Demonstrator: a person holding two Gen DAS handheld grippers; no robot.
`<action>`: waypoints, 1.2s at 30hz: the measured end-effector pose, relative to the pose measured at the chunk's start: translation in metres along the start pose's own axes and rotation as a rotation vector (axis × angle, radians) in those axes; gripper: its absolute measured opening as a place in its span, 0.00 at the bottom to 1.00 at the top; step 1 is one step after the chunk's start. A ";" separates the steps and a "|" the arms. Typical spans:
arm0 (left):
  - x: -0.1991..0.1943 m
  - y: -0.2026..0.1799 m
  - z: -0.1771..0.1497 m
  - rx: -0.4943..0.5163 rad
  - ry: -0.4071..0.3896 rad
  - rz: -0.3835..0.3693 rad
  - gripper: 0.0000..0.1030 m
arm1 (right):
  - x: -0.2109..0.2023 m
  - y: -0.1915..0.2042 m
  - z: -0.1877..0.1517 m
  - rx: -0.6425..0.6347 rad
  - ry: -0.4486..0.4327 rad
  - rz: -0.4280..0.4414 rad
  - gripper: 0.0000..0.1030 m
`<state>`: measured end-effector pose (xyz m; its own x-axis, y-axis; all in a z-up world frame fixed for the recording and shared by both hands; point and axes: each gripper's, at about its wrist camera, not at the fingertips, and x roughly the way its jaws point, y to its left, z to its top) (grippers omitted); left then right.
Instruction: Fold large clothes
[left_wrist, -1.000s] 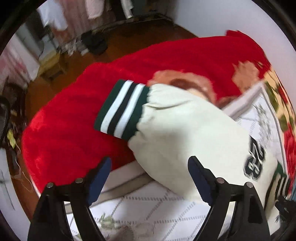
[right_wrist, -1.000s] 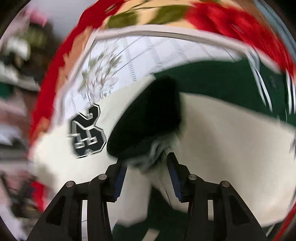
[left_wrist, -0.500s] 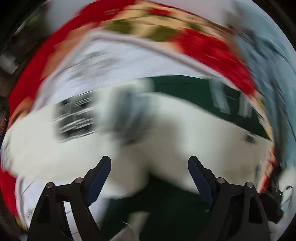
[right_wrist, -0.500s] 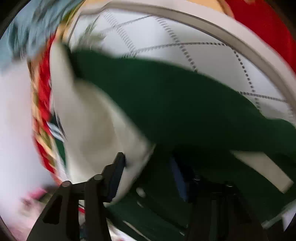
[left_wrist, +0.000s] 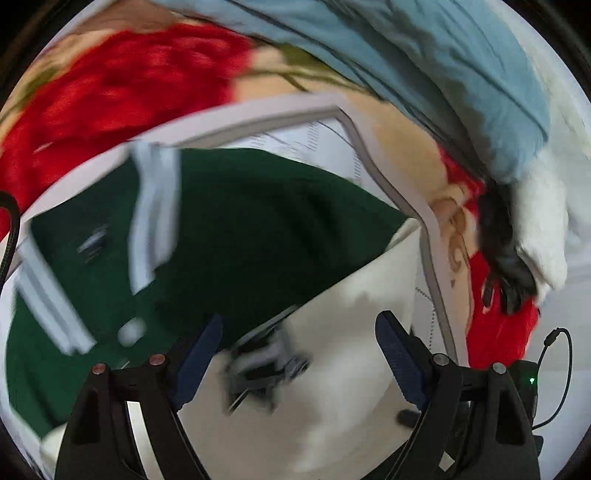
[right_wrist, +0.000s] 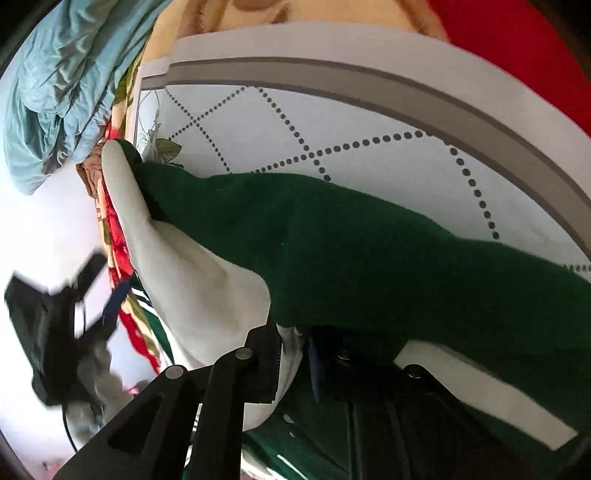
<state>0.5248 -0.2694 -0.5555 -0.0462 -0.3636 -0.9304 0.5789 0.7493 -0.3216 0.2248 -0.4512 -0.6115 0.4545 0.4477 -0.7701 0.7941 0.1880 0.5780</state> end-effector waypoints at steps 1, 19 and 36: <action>0.011 -0.006 0.007 0.036 0.031 -0.015 0.82 | 0.000 -0.002 0.001 0.000 0.007 0.005 0.14; 0.028 0.020 0.001 0.033 0.066 -0.110 0.09 | -0.024 0.010 -0.008 -0.019 -0.201 -0.047 0.05; -0.154 0.171 -0.172 -0.512 -0.314 0.151 0.94 | -0.028 0.068 -0.067 -0.373 0.060 -0.336 0.56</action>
<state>0.4908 0.0105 -0.4972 0.2929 -0.3199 -0.9010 0.0930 0.9474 -0.3061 0.2391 -0.3921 -0.5326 0.1661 0.3561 -0.9196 0.6892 0.6250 0.3665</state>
